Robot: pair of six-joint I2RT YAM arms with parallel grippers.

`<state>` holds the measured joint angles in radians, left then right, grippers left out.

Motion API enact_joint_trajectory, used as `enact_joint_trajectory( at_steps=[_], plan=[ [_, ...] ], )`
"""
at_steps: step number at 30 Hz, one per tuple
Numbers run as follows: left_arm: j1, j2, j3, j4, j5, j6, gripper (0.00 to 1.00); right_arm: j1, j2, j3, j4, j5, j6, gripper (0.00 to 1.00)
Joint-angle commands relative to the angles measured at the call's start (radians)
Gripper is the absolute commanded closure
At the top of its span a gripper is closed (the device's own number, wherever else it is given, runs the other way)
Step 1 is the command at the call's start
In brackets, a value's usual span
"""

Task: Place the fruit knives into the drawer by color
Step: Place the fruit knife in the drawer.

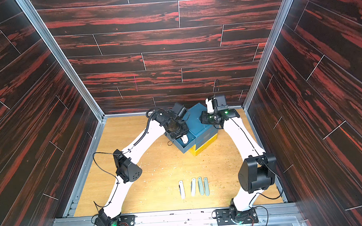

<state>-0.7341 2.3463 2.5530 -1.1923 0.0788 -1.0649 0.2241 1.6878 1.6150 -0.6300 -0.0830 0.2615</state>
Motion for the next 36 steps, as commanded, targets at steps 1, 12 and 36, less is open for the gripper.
enact_joint_trajectory(
  at_steps=[1, 12, 36],
  plan=[
    [-0.002, 0.001, 0.02, -0.02, -0.004, 0.003, 0.69, 0.003, 0.01, -0.032, -0.071, 0.01, 0.008, 0.57],
    [-0.002, -0.024, 0.032, -0.018, -0.028, 0.01, 0.59, 0.003, 0.01, -0.041, -0.068, 0.008, 0.009, 0.57],
    [0.001, -0.474, -0.217, 0.091, -0.272, 0.183, 0.95, 0.004, 0.031, -0.039, -0.074, 0.023, 0.006, 0.57]
  ],
)
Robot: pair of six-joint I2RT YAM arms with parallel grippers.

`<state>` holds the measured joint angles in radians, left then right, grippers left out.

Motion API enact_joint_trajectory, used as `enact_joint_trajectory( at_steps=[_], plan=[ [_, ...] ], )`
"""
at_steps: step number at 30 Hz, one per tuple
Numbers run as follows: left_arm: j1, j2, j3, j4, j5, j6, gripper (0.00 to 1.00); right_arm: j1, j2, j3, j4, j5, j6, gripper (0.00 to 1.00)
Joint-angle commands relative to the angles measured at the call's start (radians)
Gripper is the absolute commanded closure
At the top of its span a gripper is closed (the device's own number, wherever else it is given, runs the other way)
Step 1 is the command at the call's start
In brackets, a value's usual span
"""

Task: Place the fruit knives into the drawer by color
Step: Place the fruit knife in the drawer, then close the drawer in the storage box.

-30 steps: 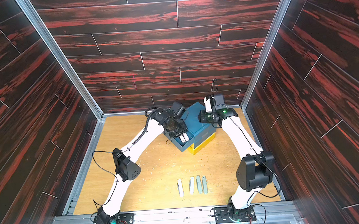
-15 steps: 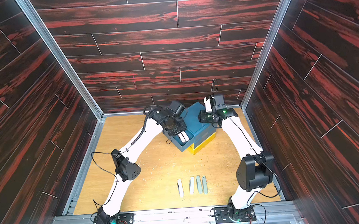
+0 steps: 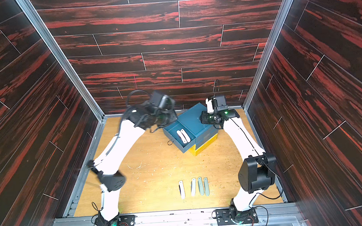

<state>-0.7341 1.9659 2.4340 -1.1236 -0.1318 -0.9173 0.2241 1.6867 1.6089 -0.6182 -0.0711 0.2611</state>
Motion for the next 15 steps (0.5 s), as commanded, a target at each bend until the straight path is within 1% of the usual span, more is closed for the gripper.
enact_joint_trajectory(
  at_steps=[1, 3, 6, 7, 12, 15],
  plan=[
    [0.001, -0.138, -0.179, 0.052, -0.055, 0.038, 0.99, 0.003, 0.032, -0.032, -0.084, 0.01, 0.006, 0.57],
    [0.005, -0.244, -0.37, 0.173, -0.042, 0.013, 1.0, 0.004, 0.032, -0.032, -0.084, 0.008, 0.009, 0.57],
    [0.026, -0.371, -0.654, 0.364, 0.057, -0.066, 1.0, 0.003, 0.034, -0.03, -0.086, 0.006, 0.007, 0.58],
    [0.028, -0.403, -0.736, 0.392, 0.081, -0.087, 1.0, 0.003, 0.033, -0.032, -0.086, 0.007, 0.006, 0.58],
    [0.032, -0.514, -1.019, 0.557, 0.11, -0.177, 1.0, 0.004, 0.036, -0.032, -0.089, 0.005, 0.003, 0.61],
    [0.032, -0.546, -1.127, 0.647, 0.125, -0.219, 1.0, 0.004, 0.039, -0.031, -0.087, -0.001, 0.004, 0.62]
  ],
)
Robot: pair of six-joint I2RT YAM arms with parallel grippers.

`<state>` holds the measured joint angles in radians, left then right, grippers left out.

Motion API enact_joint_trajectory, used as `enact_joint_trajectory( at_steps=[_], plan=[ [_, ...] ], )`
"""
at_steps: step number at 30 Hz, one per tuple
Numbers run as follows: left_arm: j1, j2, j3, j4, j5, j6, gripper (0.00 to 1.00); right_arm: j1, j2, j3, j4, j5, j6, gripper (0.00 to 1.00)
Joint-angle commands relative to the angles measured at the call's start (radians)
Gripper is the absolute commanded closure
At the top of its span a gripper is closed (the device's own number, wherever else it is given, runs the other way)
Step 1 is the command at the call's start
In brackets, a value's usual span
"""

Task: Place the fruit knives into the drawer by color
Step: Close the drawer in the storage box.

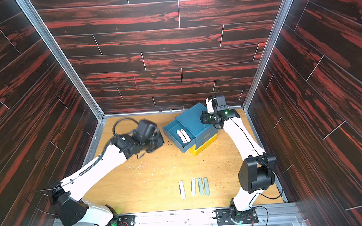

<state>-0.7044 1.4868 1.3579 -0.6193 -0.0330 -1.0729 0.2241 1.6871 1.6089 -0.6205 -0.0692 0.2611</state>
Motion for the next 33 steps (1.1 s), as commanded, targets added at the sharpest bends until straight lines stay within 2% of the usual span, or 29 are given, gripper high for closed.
enact_joint_trajectory(
  at_steps=[1, 5, 7, 12, 17, 26, 33],
  plan=[
    [0.002, -0.069, -0.076, 0.161, 0.029, -0.075, 1.0, 0.004, 0.039, -0.03, -0.084, -0.006, 0.007, 0.63],
    [0.002, -0.04, -0.107, 0.214, 0.048, -0.088, 1.0, 0.003, 0.042, -0.028, -0.084, -0.014, 0.007, 0.73],
    [0.003, -0.012, -0.095, 0.231, 0.059, -0.088, 1.0, 0.003, 0.043, -0.028, -0.086, -0.018, 0.004, 0.83],
    [0.006, 0.072, -0.034, 0.254, 0.094, -0.083, 1.0, 0.003, 0.049, -0.023, -0.093, -0.028, -0.002, 0.95],
    [0.013, 0.144, 0.048, 0.233, 0.136, -0.062, 1.0, 0.004, 0.055, -0.023, -0.096, -0.038, -0.003, 1.0],
    [0.017, 0.204, 0.081, 0.26, 0.163, -0.065, 1.0, 0.004, 0.066, -0.027, -0.099, -0.044, -0.005, 1.0],
    [0.019, 0.289, 0.158, 0.287, 0.19, -0.062, 1.0, 0.004, 0.066, -0.045, -0.1, -0.043, -0.003, 1.0]
  ],
)
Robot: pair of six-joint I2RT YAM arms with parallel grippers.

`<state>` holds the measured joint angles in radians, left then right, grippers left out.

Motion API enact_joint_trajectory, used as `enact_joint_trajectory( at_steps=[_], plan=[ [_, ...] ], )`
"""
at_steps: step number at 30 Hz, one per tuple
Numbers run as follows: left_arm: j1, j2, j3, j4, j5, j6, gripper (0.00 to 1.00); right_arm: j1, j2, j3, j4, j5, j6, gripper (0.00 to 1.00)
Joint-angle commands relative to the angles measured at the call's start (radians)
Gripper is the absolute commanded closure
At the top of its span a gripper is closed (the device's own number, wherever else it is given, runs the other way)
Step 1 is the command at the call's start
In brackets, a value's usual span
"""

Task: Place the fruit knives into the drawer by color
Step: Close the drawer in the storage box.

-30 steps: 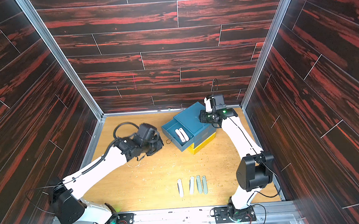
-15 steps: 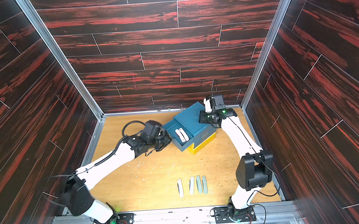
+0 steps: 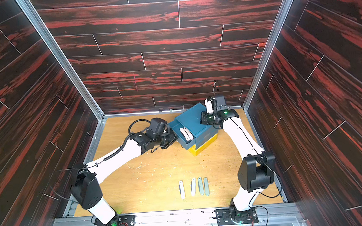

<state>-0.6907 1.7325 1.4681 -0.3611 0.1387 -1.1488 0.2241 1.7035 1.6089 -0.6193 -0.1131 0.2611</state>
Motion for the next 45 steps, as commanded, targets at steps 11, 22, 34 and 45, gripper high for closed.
enact_joint_trajectory(
  at_steps=[11, 22, 34, 45],
  plan=[
    [0.005, 0.152, 0.174, 0.039, 0.051, 0.016, 1.0, 0.003, 0.048, -0.06, -0.108, -0.005, 0.002, 1.0],
    [0.005, 0.196, 0.205, 0.062, 0.062, 0.0, 1.0, 0.004, 0.06, -0.073, -0.106, -0.021, 0.003, 1.0],
    [0.005, 0.216, 0.218, 0.076, 0.069, -0.011, 1.0, 0.004, 0.056, -0.082, -0.108, -0.022, -0.001, 1.0],
    [0.005, 0.26, 0.279, 0.059, 0.086, 0.006, 1.0, 0.003, 0.057, -0.083, -0.114, -0.021, -0.004, 1.0]
  ],
)
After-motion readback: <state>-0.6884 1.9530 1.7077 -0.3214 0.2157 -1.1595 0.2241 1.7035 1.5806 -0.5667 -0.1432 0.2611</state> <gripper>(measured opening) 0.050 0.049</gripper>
